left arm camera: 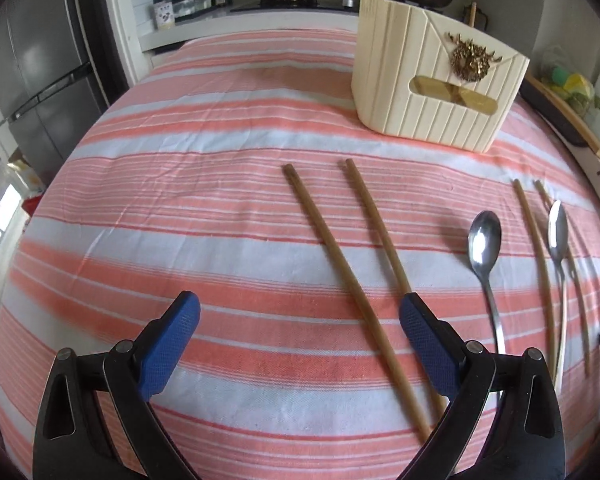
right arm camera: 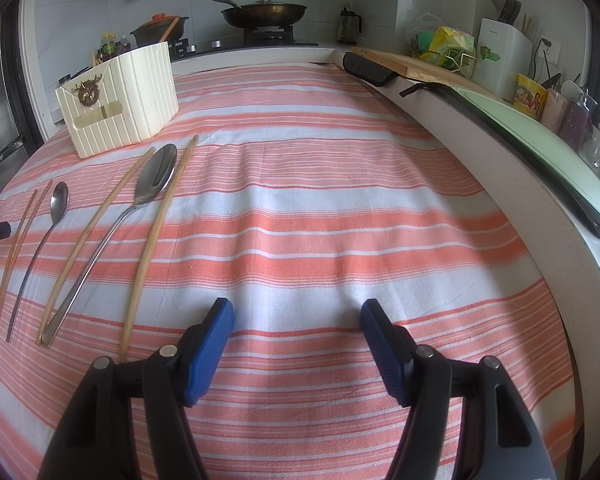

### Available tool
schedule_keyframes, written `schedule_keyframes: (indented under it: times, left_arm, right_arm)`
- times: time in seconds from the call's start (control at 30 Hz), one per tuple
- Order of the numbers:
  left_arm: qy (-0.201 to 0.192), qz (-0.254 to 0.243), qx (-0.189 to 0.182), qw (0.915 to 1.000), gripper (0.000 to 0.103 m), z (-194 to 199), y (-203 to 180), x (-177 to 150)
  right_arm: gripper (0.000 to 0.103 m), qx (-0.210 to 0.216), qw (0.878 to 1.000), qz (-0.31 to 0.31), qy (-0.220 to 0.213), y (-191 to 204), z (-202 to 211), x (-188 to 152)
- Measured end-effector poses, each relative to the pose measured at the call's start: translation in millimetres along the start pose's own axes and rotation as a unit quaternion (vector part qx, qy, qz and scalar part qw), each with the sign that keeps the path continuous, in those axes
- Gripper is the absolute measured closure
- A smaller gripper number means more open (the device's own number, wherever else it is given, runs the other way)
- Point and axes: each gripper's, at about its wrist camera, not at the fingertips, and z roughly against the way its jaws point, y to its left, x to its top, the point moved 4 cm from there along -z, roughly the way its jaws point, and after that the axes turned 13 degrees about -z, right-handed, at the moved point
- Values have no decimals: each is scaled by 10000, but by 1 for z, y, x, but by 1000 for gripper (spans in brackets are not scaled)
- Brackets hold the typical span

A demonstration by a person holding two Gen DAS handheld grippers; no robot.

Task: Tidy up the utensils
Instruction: 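Lower the right tool onto a wooden chopstick and close it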

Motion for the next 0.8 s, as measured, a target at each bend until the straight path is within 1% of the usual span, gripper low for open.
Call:
schedule_keyframes:
  times: [0.07, 0.13, 0.23, 0.33, 0.4, 0.5, 0.6, 0.67, 0.73, 0.77, 0.8]
  left_arm:
    - [81, -93, 101, 9999, 2, -6, -2, -4]
    - [-6, -130, 140, 9998, 2, -5, 0, -7]
    - [-13, -96, 182, 9998, 2, -3, 9, -11]
    - [-21, 46, 73, 10000, 2, -3, 19, -16]
    - [-43, -45, 68, 10000, 2, -2, 22, -18]
    - [-74, -86, 27, 9999, 2, 0, 24, -20]
    - [-47, -102, 33, 9999, 2, 0, 22, -20]
    - [-19, -129, 11, 9999, 2, 1, 22, -21]
    - [-4, -174, -5, 9998, 2, 4, 21, -24]
    - [2, -186, -10, 9998, 2, 5, 21, -26]
    - [7, -193, -16, 9998, 2, 6, 22, -28]
  right_arm:
    - [35, 1, 10000, 0, 1, 0, 0, 0]
    - [35, 0, 10000, 1, 1, 0, 0, 0]
    - [35, 12, 10000, -10, 4, 0, 0, 0]
    - [35, 94, 9999, -89, 37, -2, 0, 1]
    - [35, 187, 9995, -193, 189, -1, 3, 6]
    - [35, 697, 9972, -157, 233, 23, 18, 20]
    - [35, 979, 9942, 163, 415, 59, 15, 31]
    - [35, 956, 9928, 489, 534, 80, 2, 34]
    - [36, 791, 9909, 860, 674, 97, -16, 32]
    - [47, 739, 9893, 994, 765, 103, -25, 30]
    - [71, 692, 9879, 1094, 857, 107, -33, 28]
